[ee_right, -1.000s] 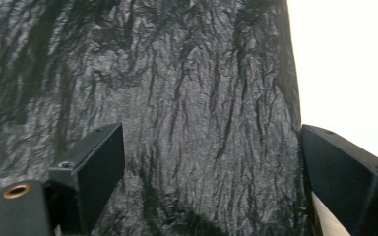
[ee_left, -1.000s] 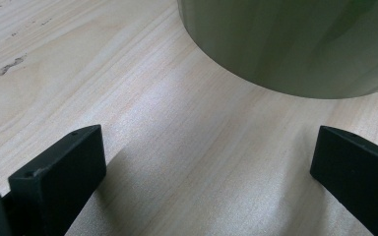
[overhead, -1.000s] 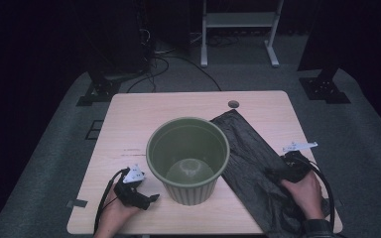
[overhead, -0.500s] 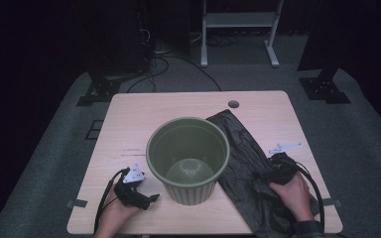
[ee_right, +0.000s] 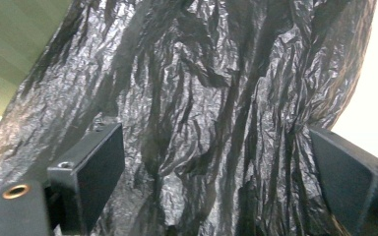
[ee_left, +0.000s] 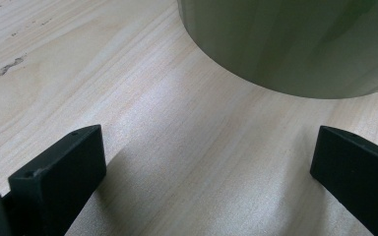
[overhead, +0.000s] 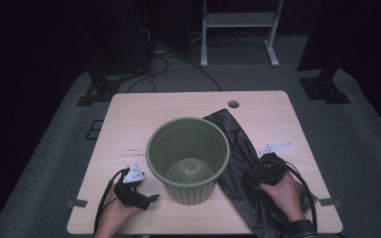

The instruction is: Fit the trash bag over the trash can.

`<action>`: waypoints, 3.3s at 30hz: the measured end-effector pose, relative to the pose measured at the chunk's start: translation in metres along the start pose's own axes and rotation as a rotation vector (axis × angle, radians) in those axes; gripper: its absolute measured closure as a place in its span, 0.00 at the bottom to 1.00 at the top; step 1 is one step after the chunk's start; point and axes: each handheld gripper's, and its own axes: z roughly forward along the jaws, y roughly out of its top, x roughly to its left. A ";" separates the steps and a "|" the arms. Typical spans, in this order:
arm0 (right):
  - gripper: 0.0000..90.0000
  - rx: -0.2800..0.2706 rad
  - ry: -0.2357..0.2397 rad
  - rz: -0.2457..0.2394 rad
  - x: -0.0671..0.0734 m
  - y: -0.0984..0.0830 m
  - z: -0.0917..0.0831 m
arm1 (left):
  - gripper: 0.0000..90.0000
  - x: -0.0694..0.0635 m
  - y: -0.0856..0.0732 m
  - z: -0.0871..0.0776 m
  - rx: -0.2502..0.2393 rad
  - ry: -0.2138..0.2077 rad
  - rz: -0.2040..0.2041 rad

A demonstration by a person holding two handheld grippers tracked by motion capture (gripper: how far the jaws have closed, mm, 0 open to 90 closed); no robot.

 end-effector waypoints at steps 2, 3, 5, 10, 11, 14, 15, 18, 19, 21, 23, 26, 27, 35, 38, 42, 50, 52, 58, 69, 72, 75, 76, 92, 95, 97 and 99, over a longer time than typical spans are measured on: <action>0.11 -0.001 0.005 -0.004 0.002 0.001 0.002 | 0.00 0.000 0.000 0.000 0.000 0.000 0.000; 0.11 0.000 0.009 -0.006 0.004 0.002 0.003 | 0.00 0.000 0.000 0.000 0.000 0.000 0.000; 0.11 0.000 0.014 -0.011 0.006 0.004 0.005 | 0.00 0.000 0.000 0.000 0.000 0.000 0.000; 0.11 -0.005 0.034 -0.015 0.013 0.008 0.011 | 0.00 0.000 0.000 0.000 0.000 0.000 0.000; 0.11 -0.003 0.038 -0.016 0.015 0.009 0.012 | 0.00 0.000 0.000 0.000 0.000 0.000 0.000; 0.11 -0.004 0.049 -0.022 0.021 0.012 0.016 | 0.00 0.000 0.000 0.000 0.000 0.000 0.000; 0.11 -0.003 0.054 -0.024 0.023 0.013 0.017 | 0.00 0.000 0.000 0.000 0.000 0.000 0.000; 0.11 0.000 0.063 -0.030 0.027 0.015 0.020 | 0.00 0.000 0.000 0.000 0.000 0.000 0.000; 0.11 -0.002 0.066 -0.032 0.028 0.016 0.021 | 0.00 0.000 0.000 0.000 0.000 0.000 0.000; 0.11 -0.007 0.075 -0.033 0.031 0.018 0.022 | 0.00 0.000 0.000 0.000 0.000 0.000 0.000; 0.11 -0.012 0.079 -0.036 0.034 0.019 0.024 | 0.00 0.000 0.000 0.000 0.000 0.000 0.000; 0.11 -0.014 0.085 -0.041 0.038 0.021 0.026 | 0.00 0.000 0.000 0.000 0.000 0.000 0.000; 0.11 -0.015 0.087 -0.045 0.039 0.022 0.028 | 0.00 0.000 0.000 0.000 0.000 0.000 0.000; 0.11 -0.006 0.094 -0.062 0.050 0.026 0.038 | 0.00 0.000 0.000 0.000 0.000 0.000 0.000; 0.11 0.004 0.057 -0.097 0.056 0.027 0.041 | 0.00 0.000 0.000 0.000 0.000 0.000 0.000; 0.13 0.017 0.003 -0.147 0.063 0.026 0.043 | 0.00 0.000 0.000 0.000 0.000 0.000 0.000; 0.30 0.018 -0.038 -0.192 0.070 0.026 0.042 | 0.00 0.000 0.000 0.000 0.000 0.000 0.000; 0.40 0.011 -0.037 -0.195 0.070 0.026 0.040 | 0.00 0.000 0.000 0.000 0.000 0.000 0.000; 0.74 -0.001 -0.015 -0.199 0.071 0.025 0.037 | 0.00 0.000 0.000 0.000 0.000 0.000 0.000; 0.98 0.005 0.056 -0.216 0.072 0.023 0.037 | 0.00 0.000 0.000 0.000 0.000 0.000 0.000; 0.99 0.005 0.064 -0.223 0.072 0.023 0.036 | 0.00 0.000 0.000 0.000 0.000 0.000 0.000; 0.99 -0.001 0.081 -0.221 0.071 0.023 0.033 | 0.00 0.000 0.000 0.000 0.000 0.000 0.000; 0.99 -0.007 0.086 -0.220 0.071 0.023 0.031 | 0.00 0.000 0.000 0.000 0.000 0.000 0.000; 0.99 -0.124 0.236 -0.249 0.070 0.032 -0.020 | 0.00 0.000 0.000 0.000 0.000 0.000 0.000; 0.99 -0.153 0.268 -0.253 0.070 0.037 -0.032 | 0.00 0.000 0.000 0.000 0.000 0.000 0.000; 0.99 -0.168 0.291 -0.262 0.071 0.041 -0.040 | 0.00 0.000 0.000 0.000 0.000 0.000 0.000; 0.99 -0.190 0.337 -0.257 0.070 0.044 -0.048 | 0.00 0.000 0.000 0.000 0.000 0.000 0.000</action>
